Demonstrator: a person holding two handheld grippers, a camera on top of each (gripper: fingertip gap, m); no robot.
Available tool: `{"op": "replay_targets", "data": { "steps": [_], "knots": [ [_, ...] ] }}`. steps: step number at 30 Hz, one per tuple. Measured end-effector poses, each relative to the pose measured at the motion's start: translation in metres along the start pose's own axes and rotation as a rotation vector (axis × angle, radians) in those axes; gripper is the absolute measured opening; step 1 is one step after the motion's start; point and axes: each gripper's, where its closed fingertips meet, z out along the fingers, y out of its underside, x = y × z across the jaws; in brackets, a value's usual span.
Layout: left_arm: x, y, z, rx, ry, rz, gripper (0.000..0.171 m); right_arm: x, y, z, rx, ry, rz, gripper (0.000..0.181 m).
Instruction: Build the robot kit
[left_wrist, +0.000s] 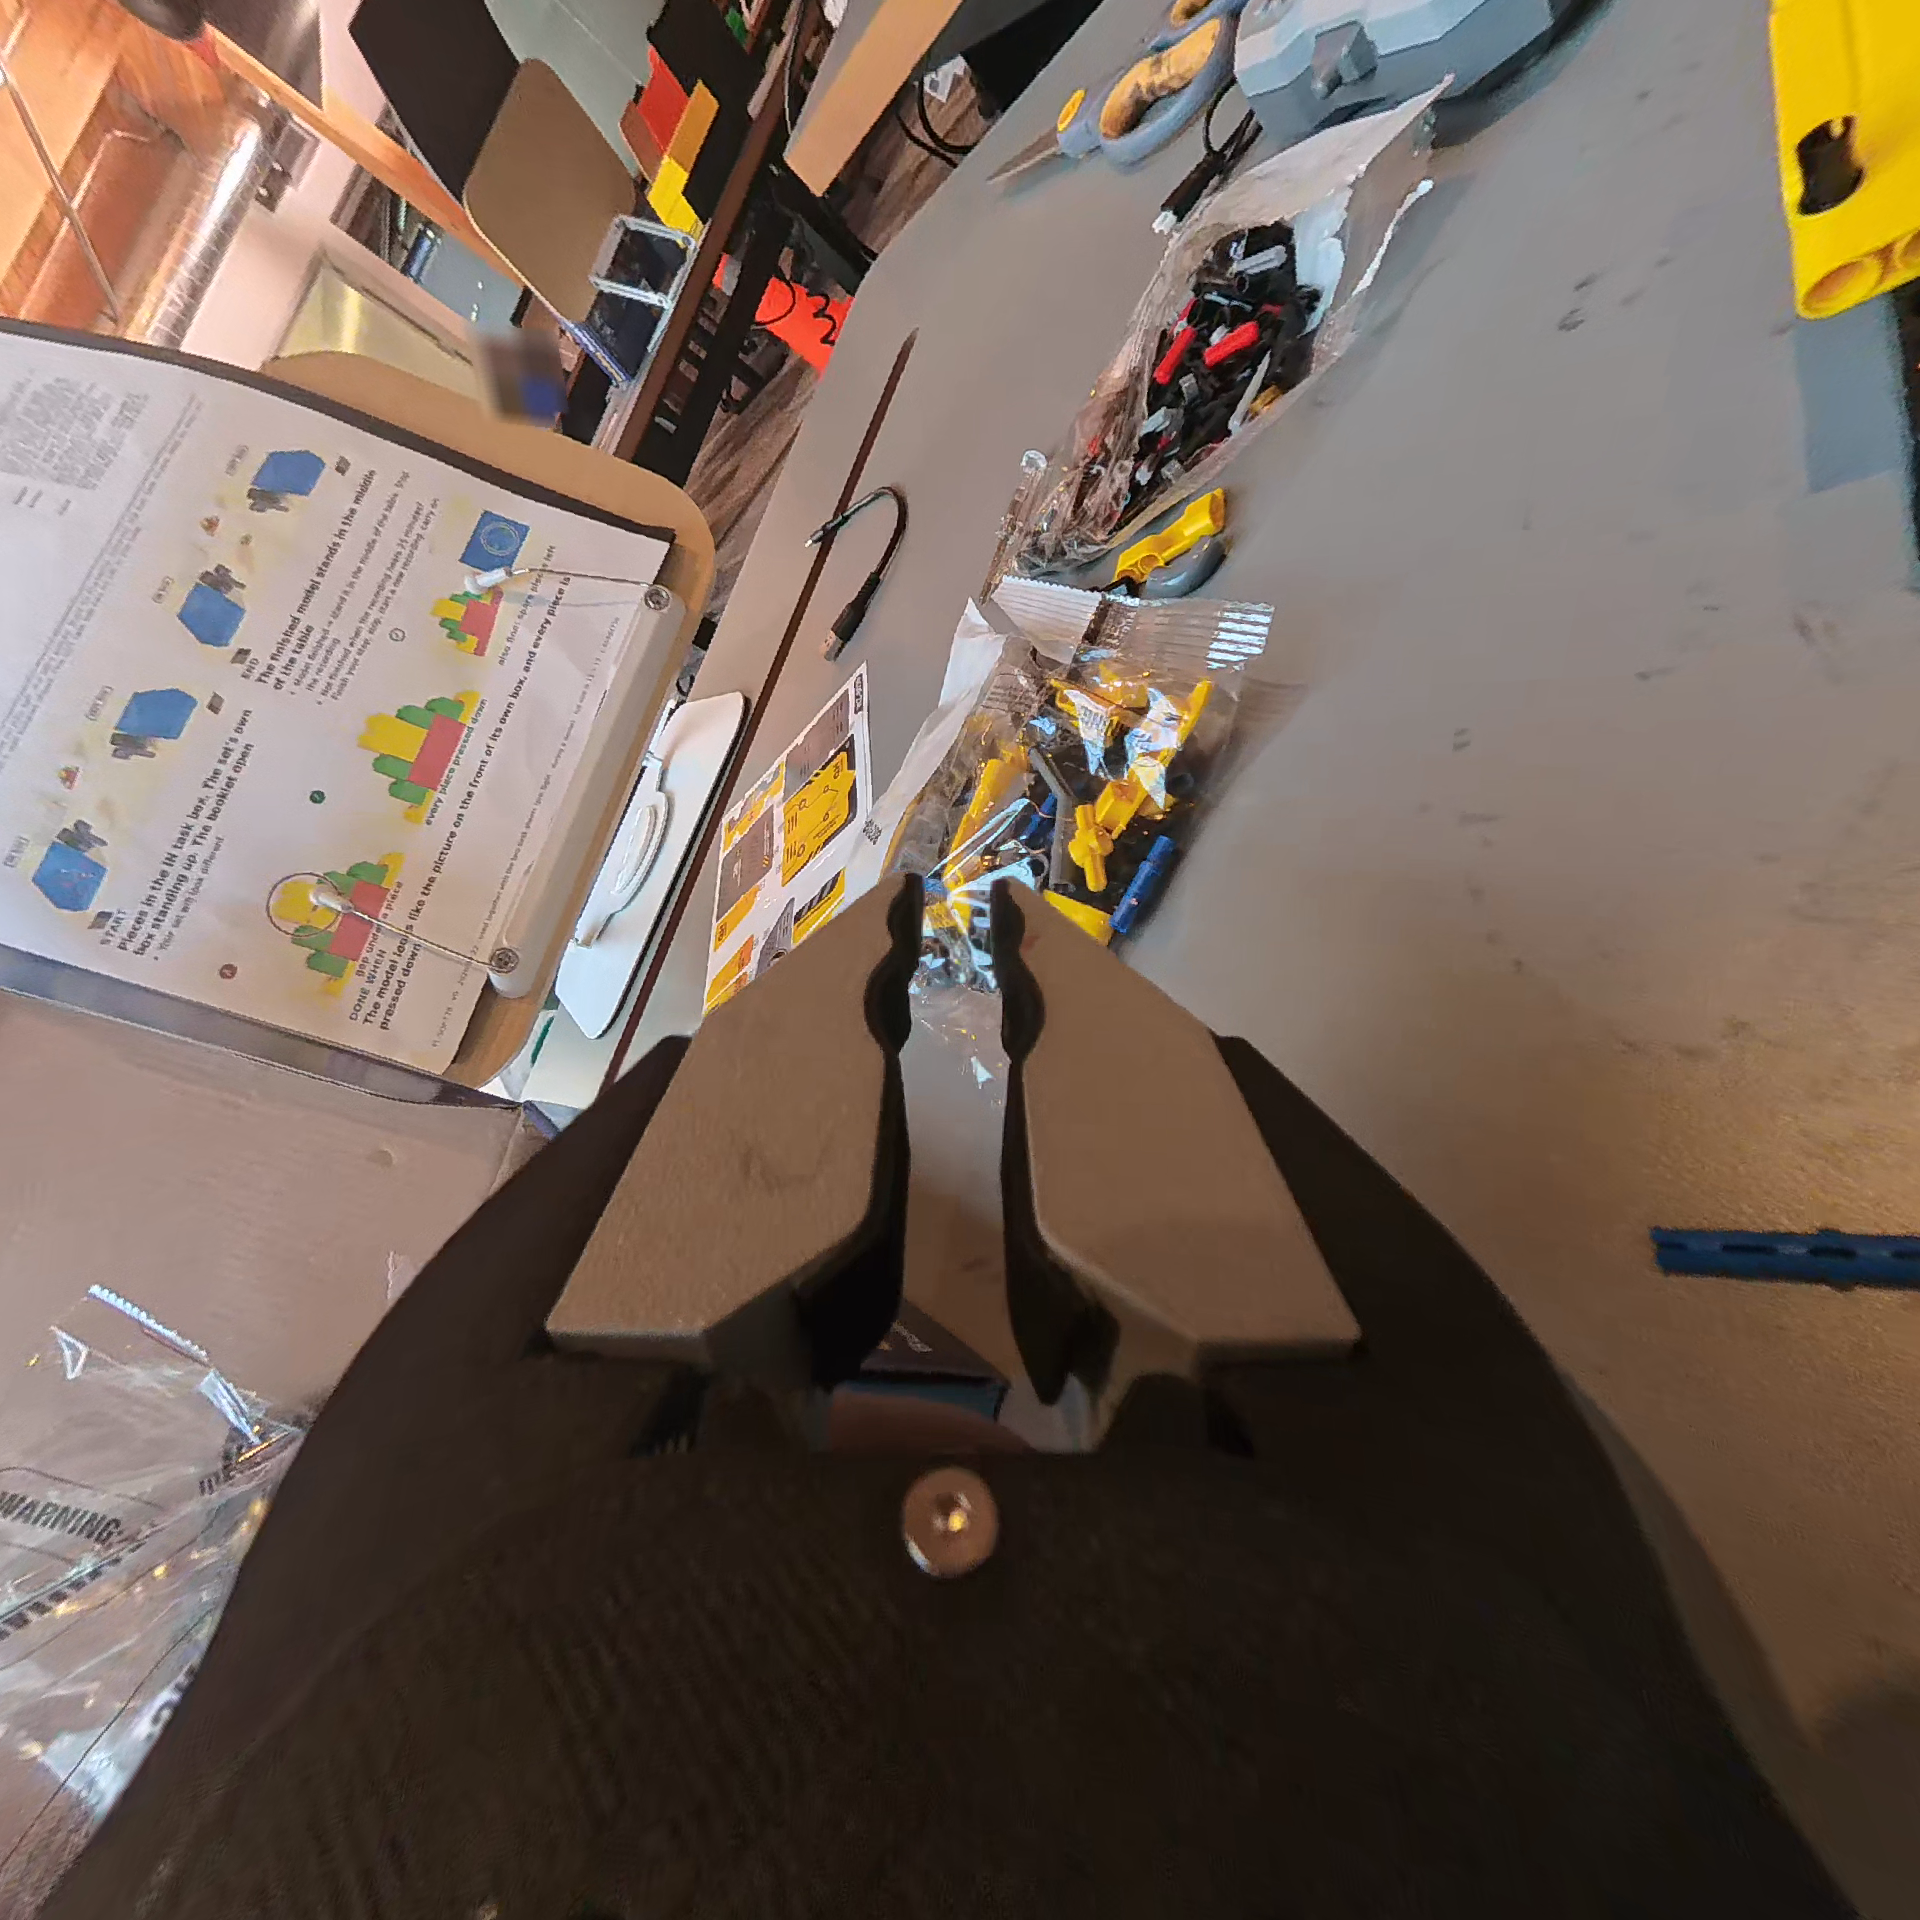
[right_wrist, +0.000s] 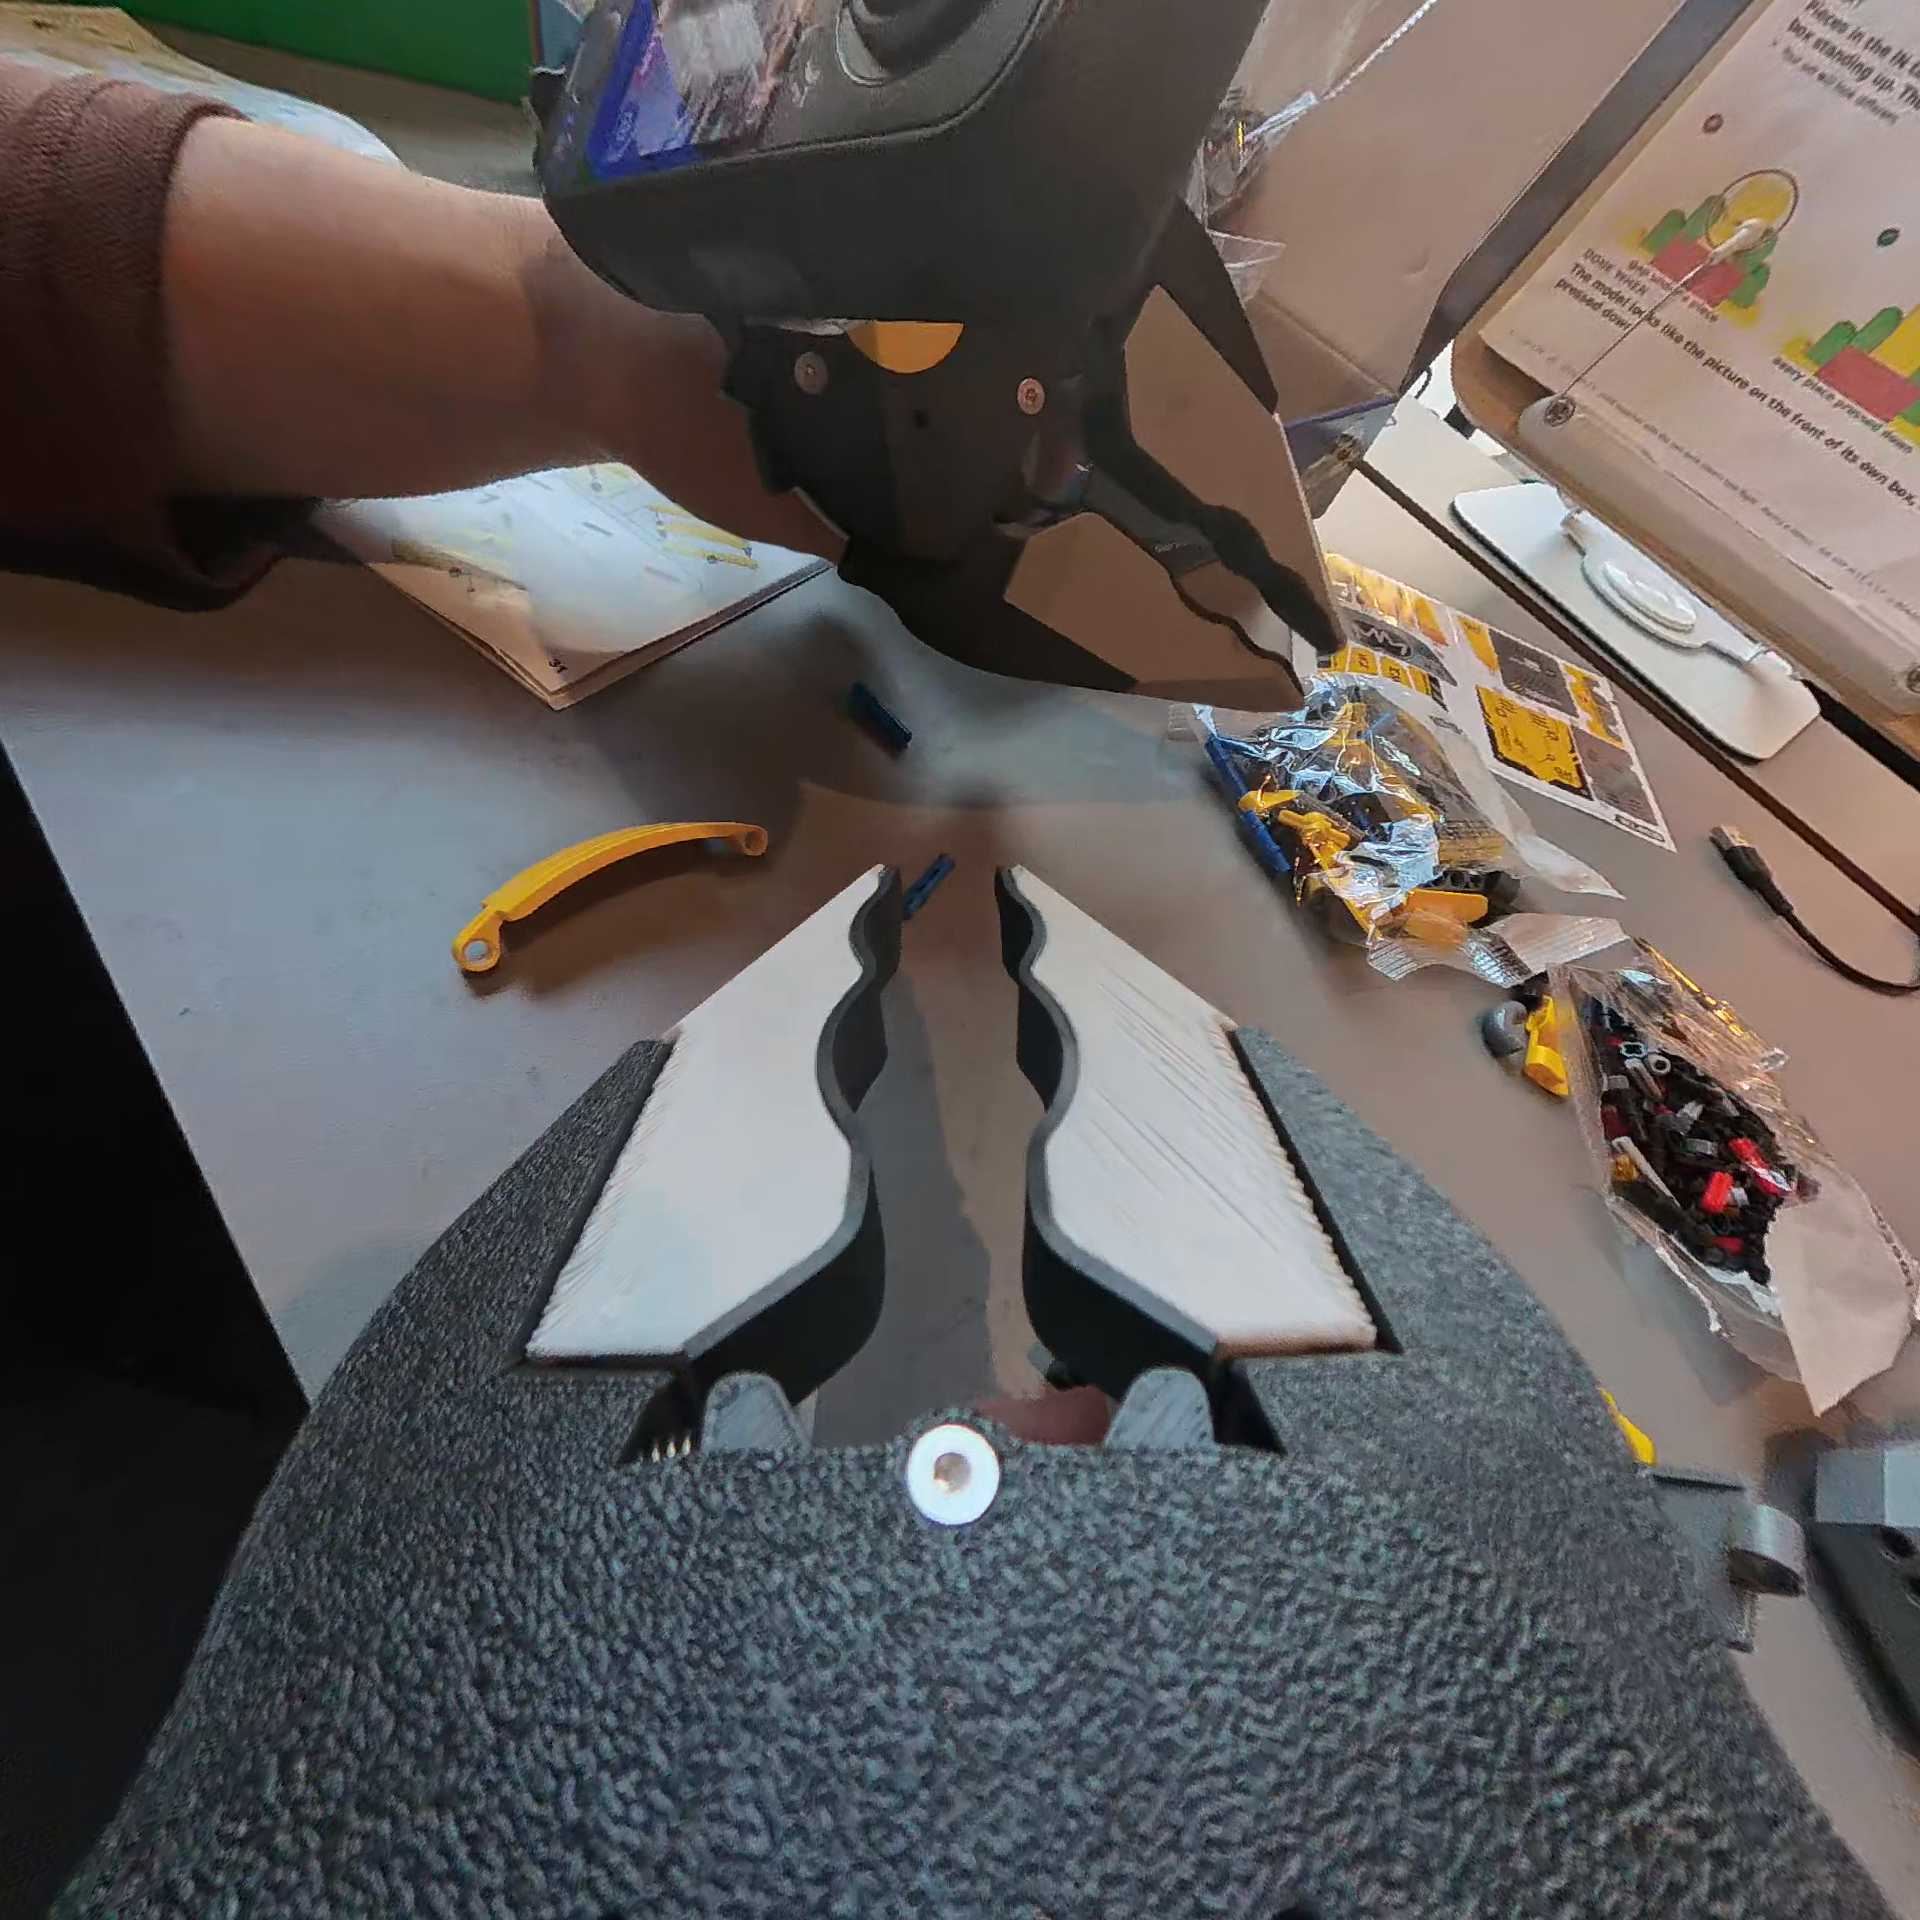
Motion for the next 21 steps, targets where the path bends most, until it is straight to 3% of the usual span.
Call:
{"op": "replay_targets", "data": {
  "steps": [21],
  "knots": [
    [-0.0002,0.0024,0.0007,-0.017,-0.002,-0.004,0.008,0.0011,0.0018,0.0013,-0.01,-0.011,0.029,0.018]
  ]
}}
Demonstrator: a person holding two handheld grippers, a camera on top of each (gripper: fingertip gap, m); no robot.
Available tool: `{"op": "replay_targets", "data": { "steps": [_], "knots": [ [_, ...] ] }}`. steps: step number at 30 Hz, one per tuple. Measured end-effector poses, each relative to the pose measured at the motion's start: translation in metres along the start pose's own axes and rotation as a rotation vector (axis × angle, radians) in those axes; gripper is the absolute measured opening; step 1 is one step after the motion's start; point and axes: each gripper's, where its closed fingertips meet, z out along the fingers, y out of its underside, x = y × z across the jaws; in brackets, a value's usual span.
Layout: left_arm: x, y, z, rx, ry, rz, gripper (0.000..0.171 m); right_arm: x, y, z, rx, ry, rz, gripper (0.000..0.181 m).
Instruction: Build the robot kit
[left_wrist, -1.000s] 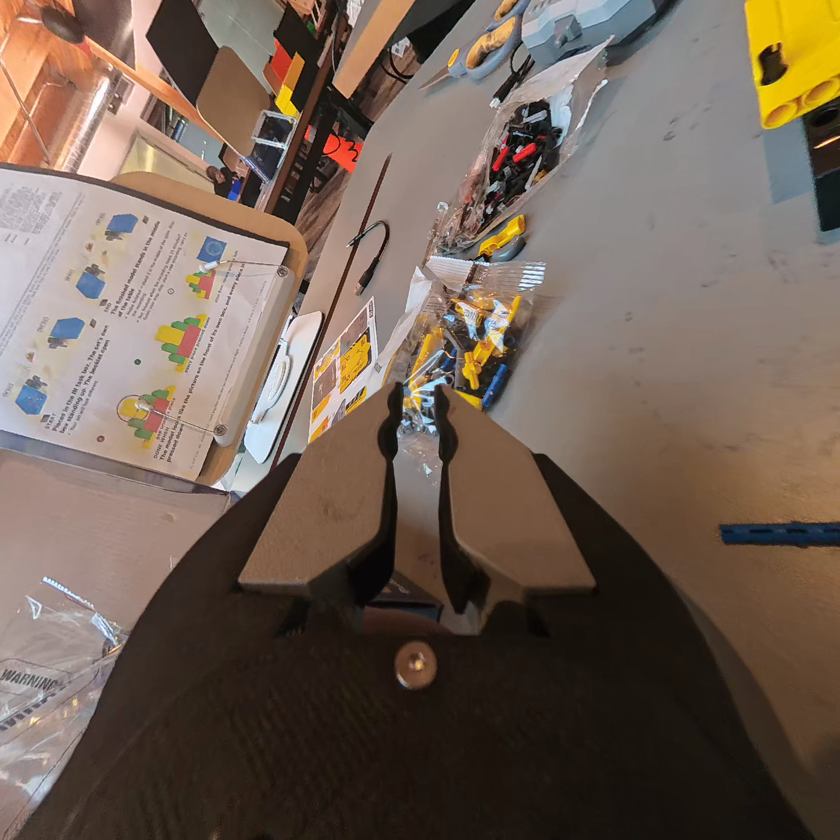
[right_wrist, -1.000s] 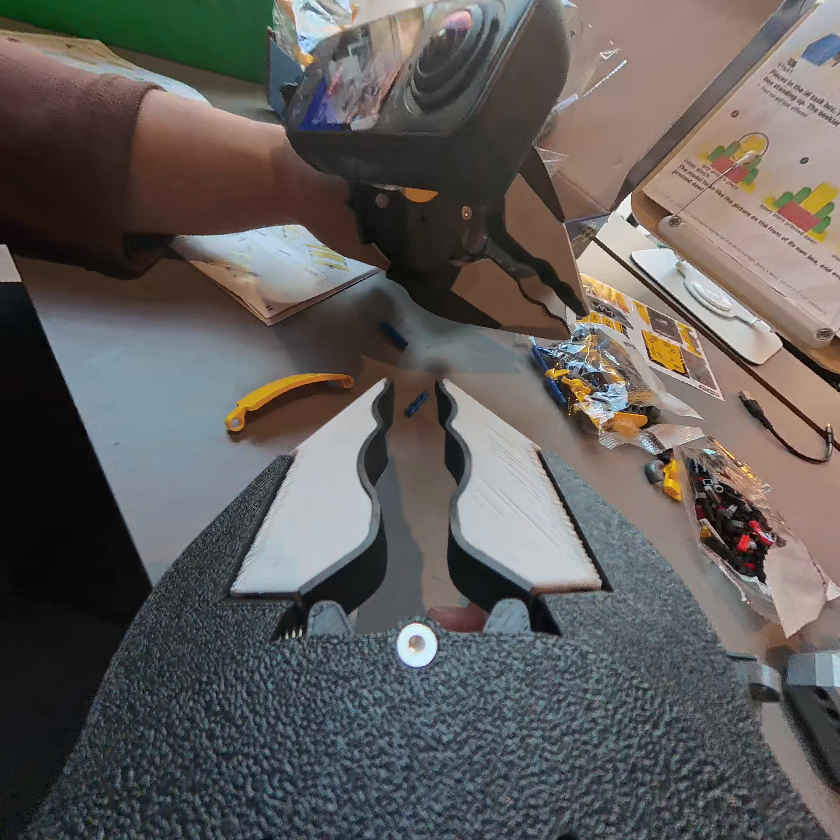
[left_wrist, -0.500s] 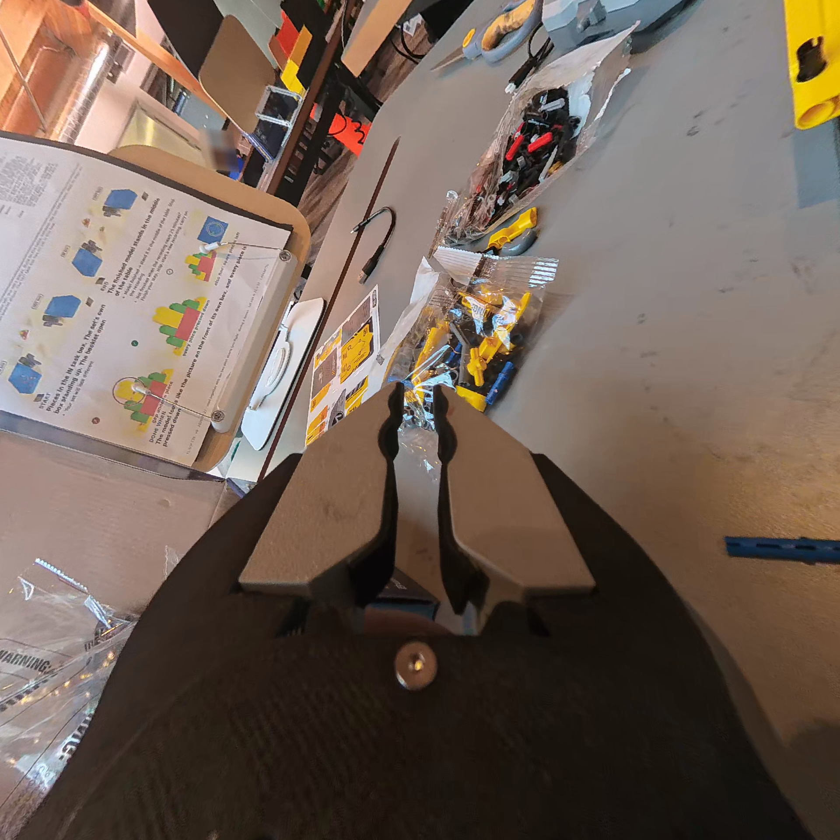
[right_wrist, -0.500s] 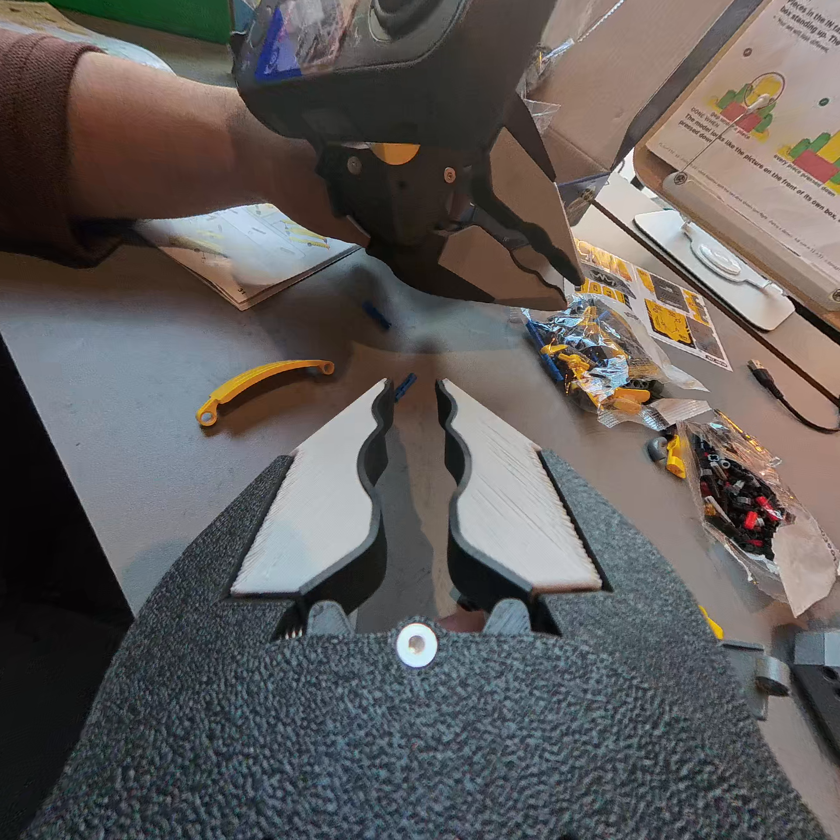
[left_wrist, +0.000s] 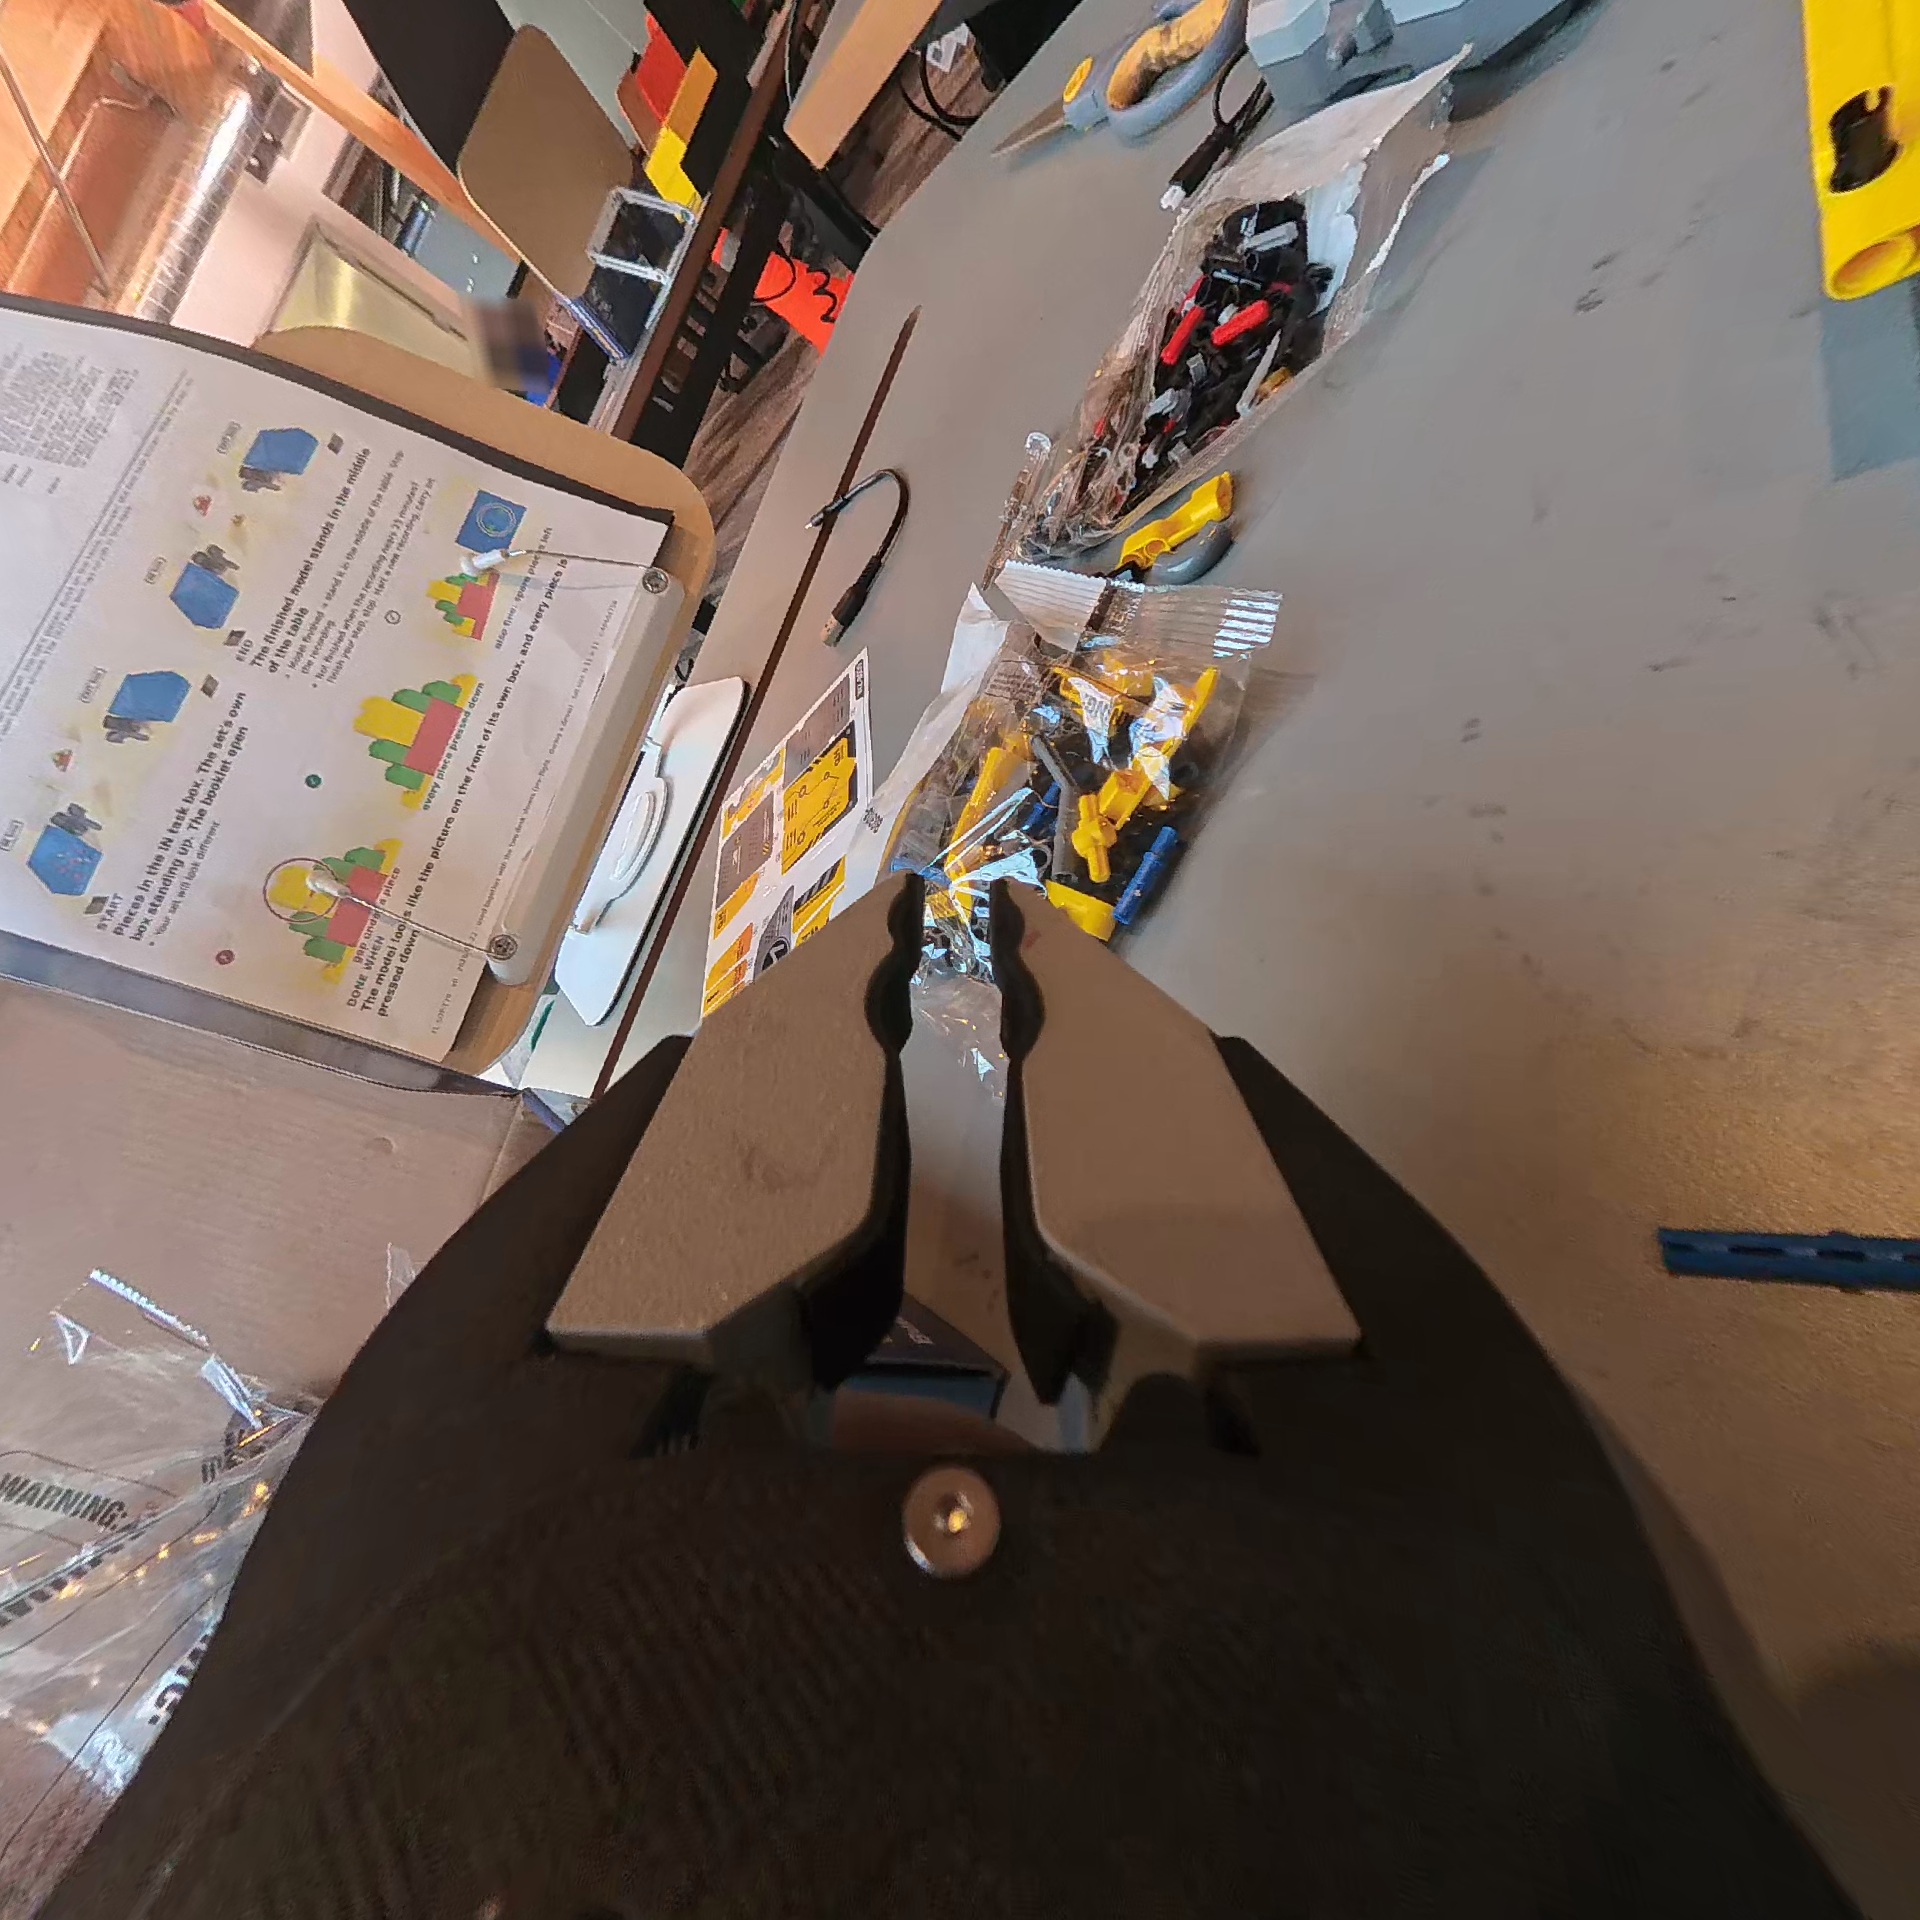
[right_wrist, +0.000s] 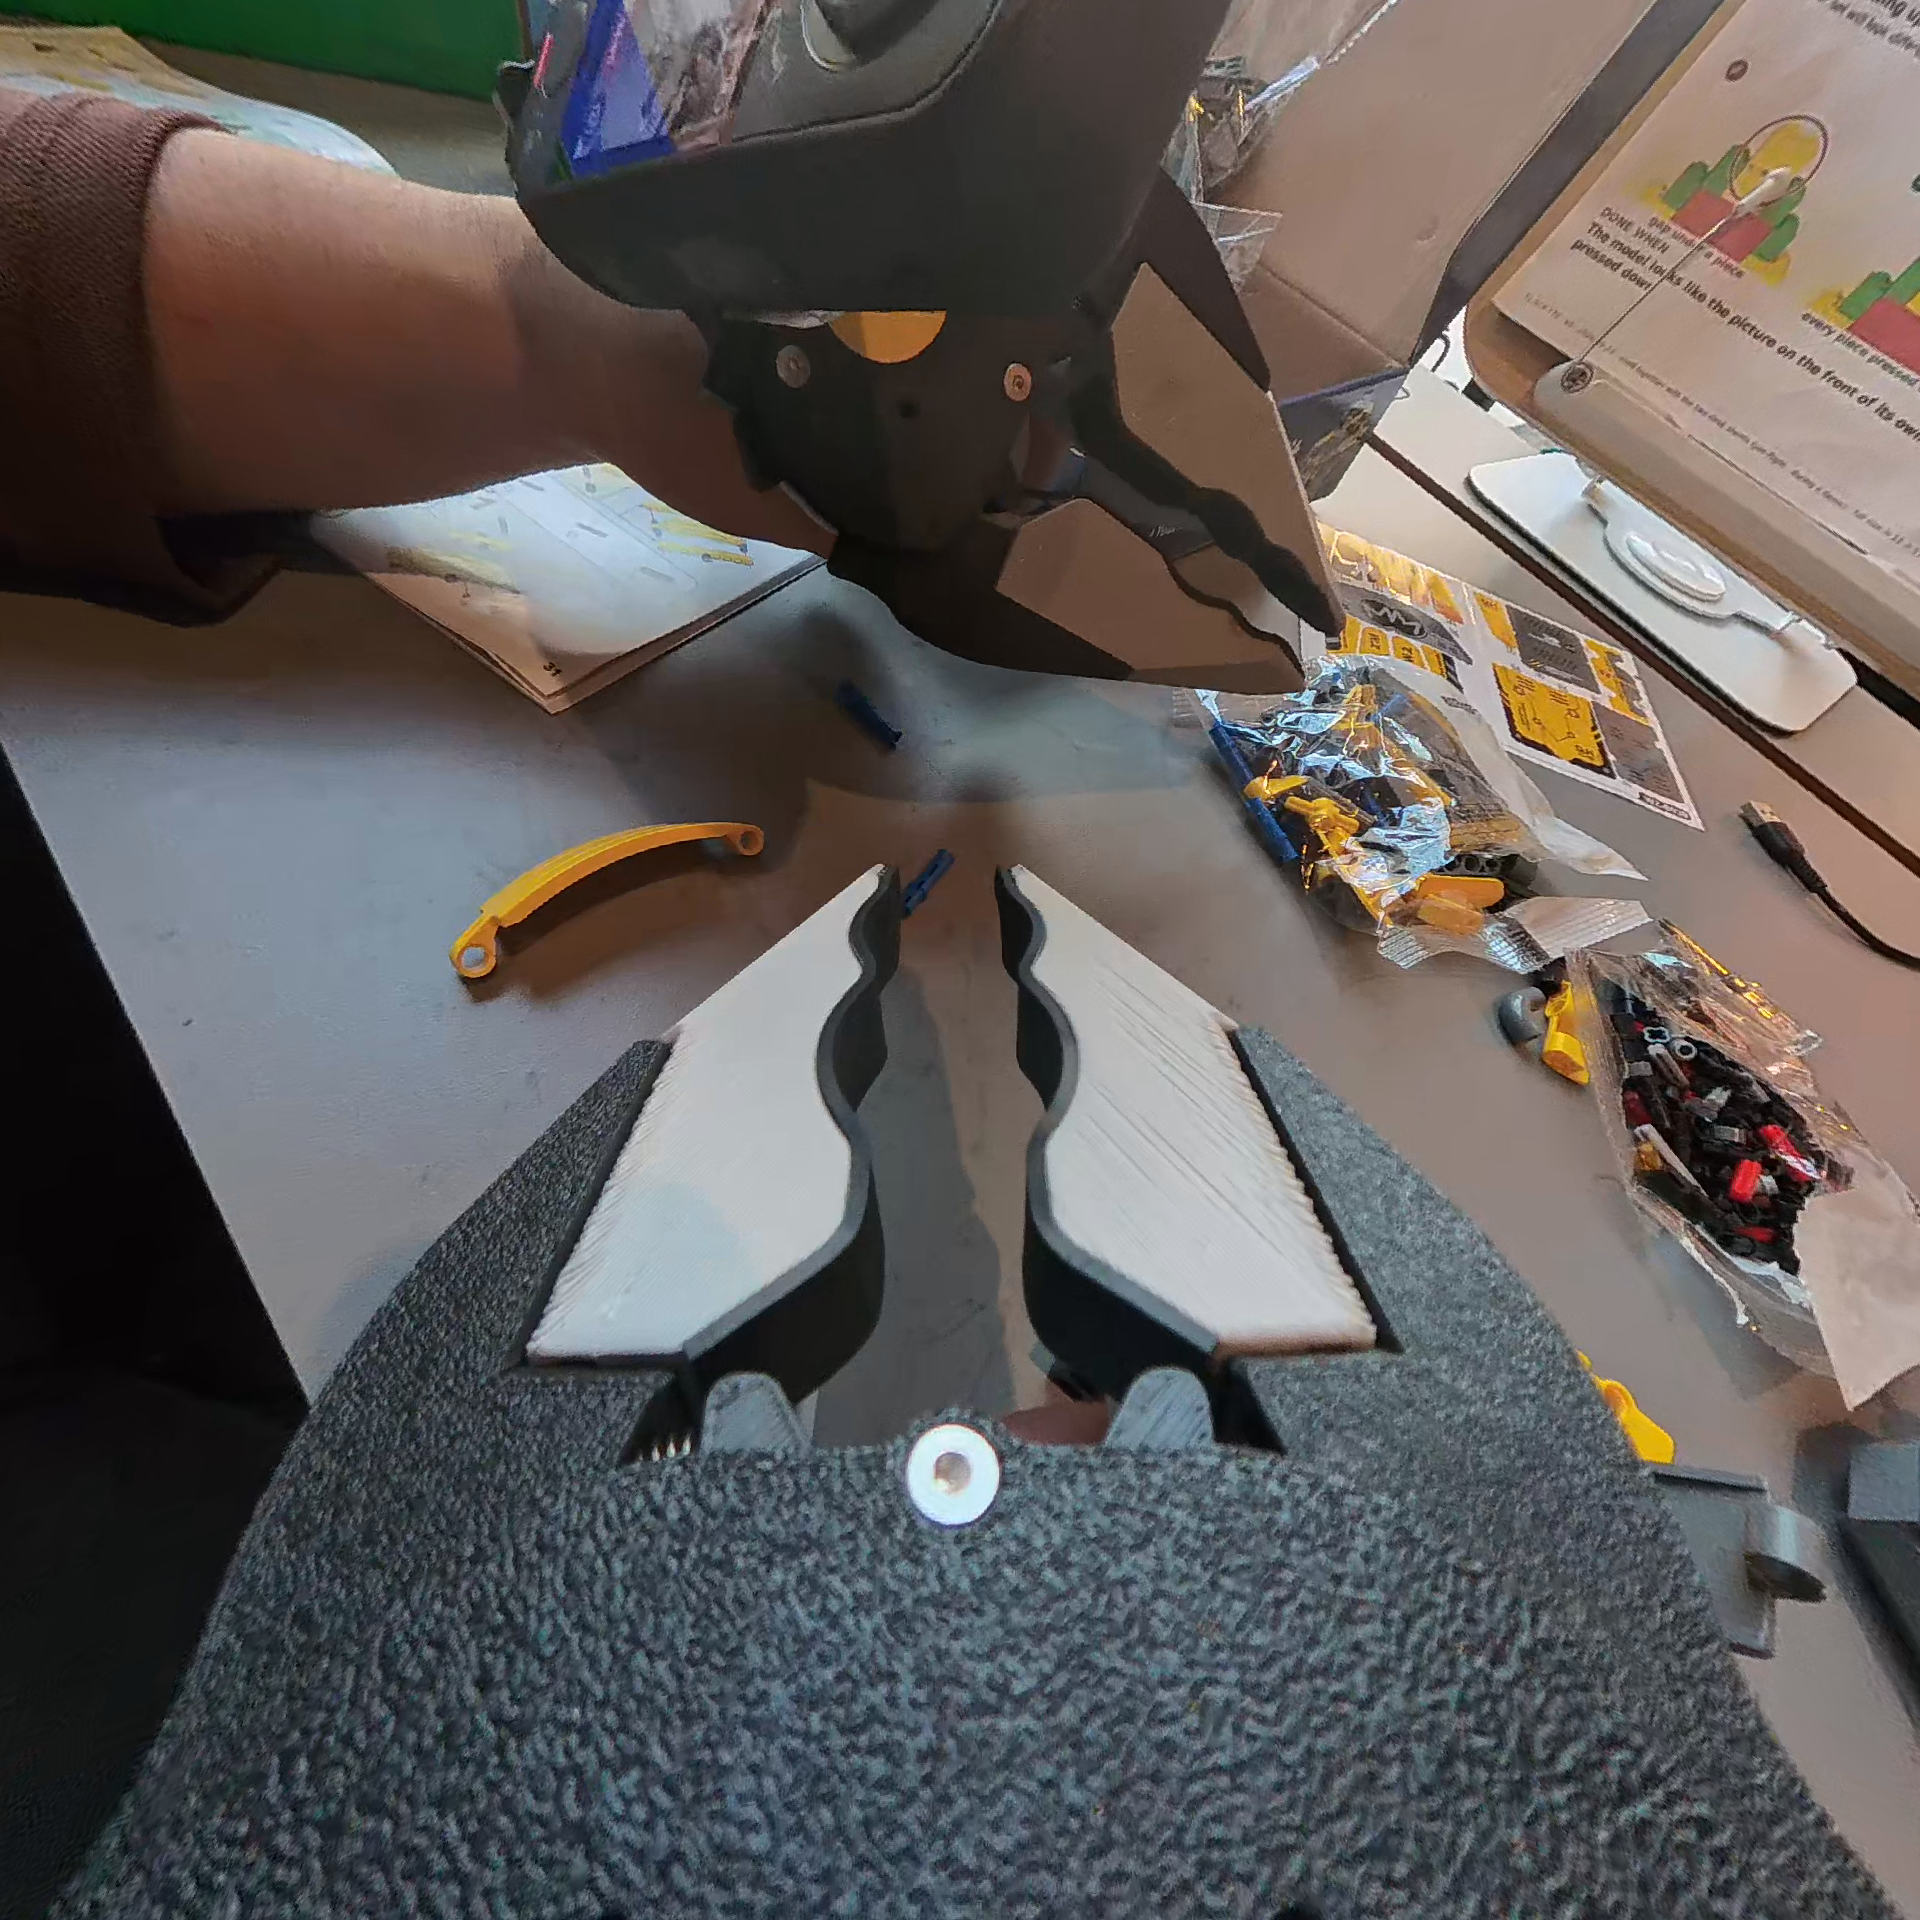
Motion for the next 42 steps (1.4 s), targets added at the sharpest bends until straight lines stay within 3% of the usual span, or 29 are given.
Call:
{"op": "replay_targets", "data": {
  "steps": [7,14,17,19,26,29,35,39,42],
  "knots": [
    [-0.001,0.0,-0.001,-0.002,-0.002,-0.002,0.008,-0.004,0.003,0.002,-0.023,-0.032,-0.005,0.018],
    [-0.001,-0.01,-0.008,0.022,0.039,-0.063,0.009,-0.042,0.029,0.009,-0.226,-0.311,0.058,0.01],
    [0.0,-0.011,-0.008,0.028,0.048,-0.091,0.01,-0.048,0.036,0.009,-0.272,-0.333,0.047,0.009],
    [0.0,-0.007,-0.007,0.013,0.041,-0.076,0.01,-0.053,0.036,0.008,-0.275,-0.348,0.034,0.0],
    [0.004,-0.003,-0.004,-0.003,0.041,-0.067,0.01,-0.066,0.031,0.008,-0.256,-0.37,-0.029,0.0],
    [0.003,0.001,-0.002,-0.016,0.037,-0.058,0.01,-0.077,0.025,0.005,-0.23,-0.438,-0.024,0.01],
    [0.001,-0.001,-0.004,-0.008,0.036,-0.066,0.01,-0.068,0.013,0.004,-0.153,-0.428,0.043,0.002],
    [0.008,-0.015,-0.014,0.029,0.151,-0.217,0.014,-0.069,0.016,0.006,-0.186,-0.453,0.063,0.002],
    [0.01,-0.016,-0.026,-0.03,0.217,-0.33,0.032,-0.071,0.014,0.007,-0.168,-0.458,0.001,0.0]
  ]
}}
